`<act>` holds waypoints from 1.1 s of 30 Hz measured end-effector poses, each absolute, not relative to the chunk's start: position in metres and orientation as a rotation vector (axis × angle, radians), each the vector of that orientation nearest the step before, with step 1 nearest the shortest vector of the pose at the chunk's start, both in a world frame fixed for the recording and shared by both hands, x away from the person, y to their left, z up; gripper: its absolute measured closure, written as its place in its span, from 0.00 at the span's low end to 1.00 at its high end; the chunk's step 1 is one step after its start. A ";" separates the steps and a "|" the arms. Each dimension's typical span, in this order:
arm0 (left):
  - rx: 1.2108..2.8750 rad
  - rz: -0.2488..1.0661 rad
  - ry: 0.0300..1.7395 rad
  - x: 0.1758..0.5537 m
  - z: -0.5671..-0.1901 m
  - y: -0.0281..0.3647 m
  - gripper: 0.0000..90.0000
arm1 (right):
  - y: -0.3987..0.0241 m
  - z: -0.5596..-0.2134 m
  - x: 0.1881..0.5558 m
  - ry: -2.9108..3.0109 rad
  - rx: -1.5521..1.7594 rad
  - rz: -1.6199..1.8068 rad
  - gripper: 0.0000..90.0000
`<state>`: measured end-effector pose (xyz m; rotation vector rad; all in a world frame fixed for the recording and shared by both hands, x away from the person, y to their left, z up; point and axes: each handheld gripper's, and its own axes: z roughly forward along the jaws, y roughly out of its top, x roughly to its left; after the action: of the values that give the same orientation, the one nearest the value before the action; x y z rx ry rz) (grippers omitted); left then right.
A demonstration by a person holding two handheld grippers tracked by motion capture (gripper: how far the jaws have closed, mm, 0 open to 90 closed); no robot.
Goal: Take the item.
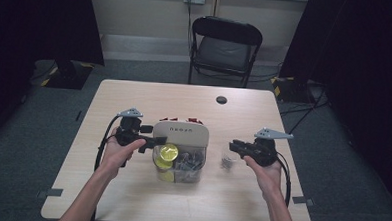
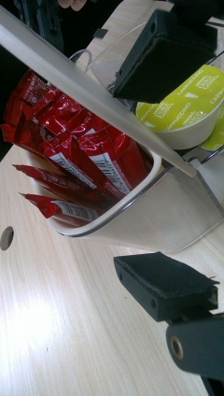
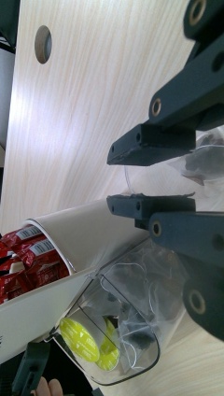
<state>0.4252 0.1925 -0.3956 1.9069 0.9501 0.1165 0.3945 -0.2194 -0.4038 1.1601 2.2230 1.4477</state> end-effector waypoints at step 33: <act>1.891 0.124 0.947 0.425 -0.392 0.200 0.18 | -0.255 -0.447 0.341 2.246 1.264 1.305 0.66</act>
<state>0.4246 0.1998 -0.3917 1.8910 0.9466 0.1237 0.3407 -0.2549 -0.4470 1.2645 2.2456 1.3047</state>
